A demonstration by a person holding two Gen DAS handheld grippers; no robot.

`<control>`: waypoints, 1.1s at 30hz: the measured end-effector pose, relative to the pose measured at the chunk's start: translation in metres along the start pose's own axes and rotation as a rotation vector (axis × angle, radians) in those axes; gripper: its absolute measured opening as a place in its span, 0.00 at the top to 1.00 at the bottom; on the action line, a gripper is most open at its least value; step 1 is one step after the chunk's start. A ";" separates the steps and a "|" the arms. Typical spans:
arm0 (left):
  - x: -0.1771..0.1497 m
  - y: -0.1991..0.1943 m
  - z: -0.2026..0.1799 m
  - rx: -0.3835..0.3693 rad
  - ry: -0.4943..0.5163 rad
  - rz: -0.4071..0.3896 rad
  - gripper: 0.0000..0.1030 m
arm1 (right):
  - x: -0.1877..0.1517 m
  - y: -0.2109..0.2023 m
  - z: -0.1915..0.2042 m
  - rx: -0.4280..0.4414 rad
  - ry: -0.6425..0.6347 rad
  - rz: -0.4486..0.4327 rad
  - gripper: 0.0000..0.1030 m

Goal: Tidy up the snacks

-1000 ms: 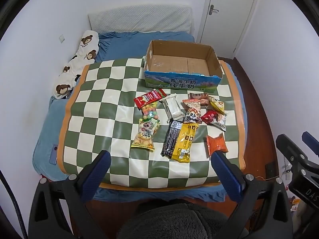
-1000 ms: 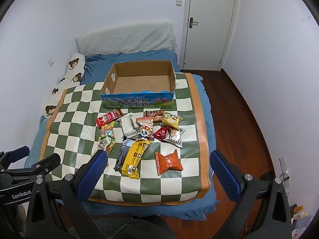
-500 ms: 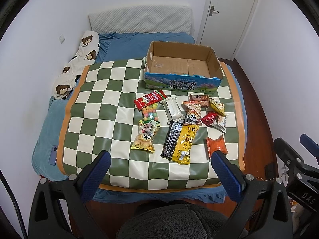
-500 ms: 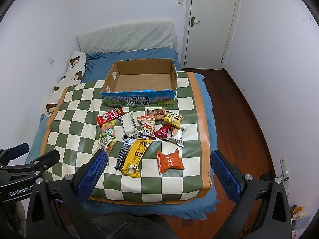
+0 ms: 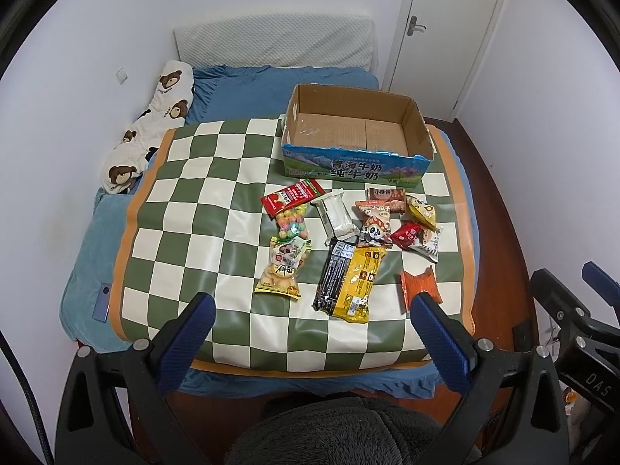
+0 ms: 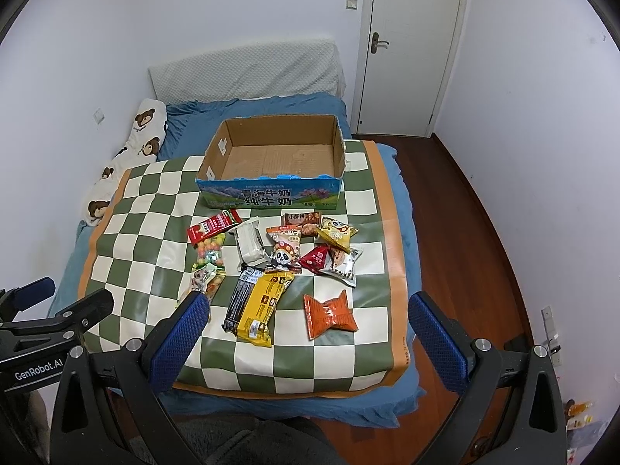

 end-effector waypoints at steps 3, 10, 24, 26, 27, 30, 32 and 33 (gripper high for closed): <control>0.002 -0.001 0.000 0.000 0.001 -0.001 0.00 | 0.000 0.000 0.001 0.001 0.001 -0.002 0.00; 0.002 -0.001 0.001 -0.002 0.001 -0.002 0.00 | 0.001 -0.001 0.000 0.001 0.000 -0.002 0.00; 0.017 -0.004 -0.004 -0.004 -0.003 -0.015 0.00 | 0.003 -0.003 0.002 0.002 0.003 -0.002 0.00; 0.013 -0.005 -0.003 -0.006 -0.002 -0.021 0.00 | 0.005 -0.006 0.002 0.001 0.004 -0.006 0.00; 0.014 -0.005 -0.005 -0.006 0.000 -0.022 0.00 | 0.005 -0.006 0.002 0.001 0.005 -0.007 0.00; 0.014 -0.005 -0.003 -0.006 -0.002 -0.024 0.00 | 0.009 -0.011 0.002 0.001 0.008 -0.010 0.00; 0.013 -0.006 -0.003 -0.006 -0.001 -0.023 0.00 | 0.009 -0.012 0.002 0.002 0.009 -0.010 0.00; 0.014 -0.006 -0.003 -0.005 -0.001 -0.023 0.00 | 0.009 -0.012 0.003 0.003 0.010 -0.010 0.00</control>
Point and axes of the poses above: each gripper's, at about its wrist camera, not at the fingertips, and y roughly the way its jaws point, z to its left, x to its top, the point moved 8 cm from there along y, roughly the way its jaws point, and after that the axes turned 14 degrees about -x, right-handed, at the moved point
